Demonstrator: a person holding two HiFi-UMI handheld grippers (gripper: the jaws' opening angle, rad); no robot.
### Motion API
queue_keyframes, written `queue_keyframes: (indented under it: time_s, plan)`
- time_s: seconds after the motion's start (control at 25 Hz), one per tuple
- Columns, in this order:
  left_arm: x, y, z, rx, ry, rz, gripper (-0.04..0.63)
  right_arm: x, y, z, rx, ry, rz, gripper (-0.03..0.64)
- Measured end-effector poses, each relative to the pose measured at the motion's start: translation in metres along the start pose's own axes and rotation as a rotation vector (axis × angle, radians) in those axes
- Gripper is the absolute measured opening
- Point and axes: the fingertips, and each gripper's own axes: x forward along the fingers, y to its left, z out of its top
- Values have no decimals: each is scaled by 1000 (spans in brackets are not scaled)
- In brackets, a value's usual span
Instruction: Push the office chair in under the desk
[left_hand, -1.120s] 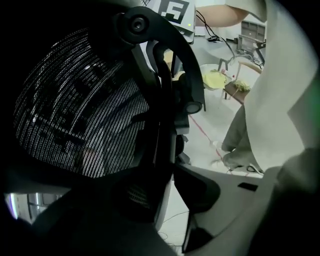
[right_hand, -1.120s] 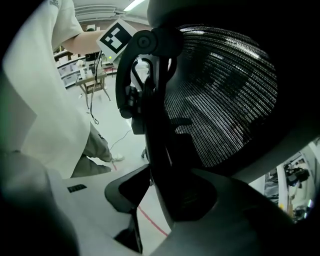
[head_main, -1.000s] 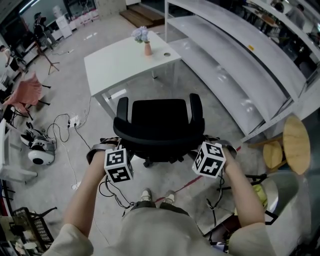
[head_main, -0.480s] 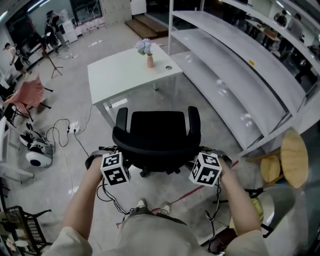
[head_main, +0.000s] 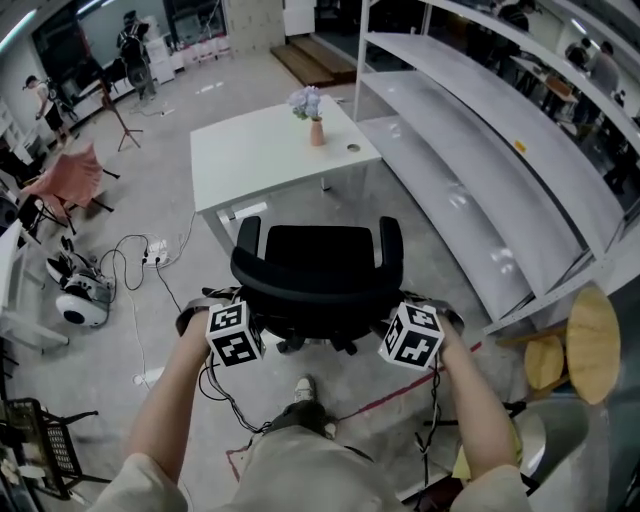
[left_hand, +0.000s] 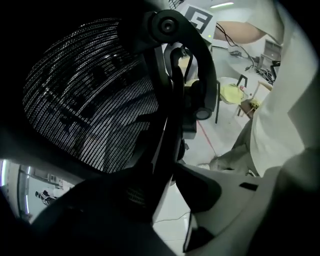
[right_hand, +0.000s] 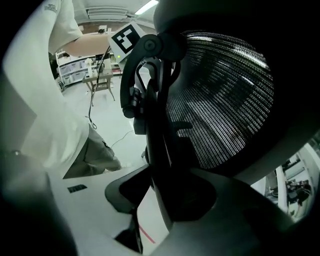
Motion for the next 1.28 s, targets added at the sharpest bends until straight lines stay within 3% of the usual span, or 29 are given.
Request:
queue_keyframes:
  time_s: [0.84, 1.28]
  plan:
    - [36, 83, 22, -88, 8, -5, 141, 29, -118, -6, -66, -23, 69, 138]
    - [48, 102, 44, -120, 21, -74, 129, 33, -159, -21, -116, -1, 111, 138]
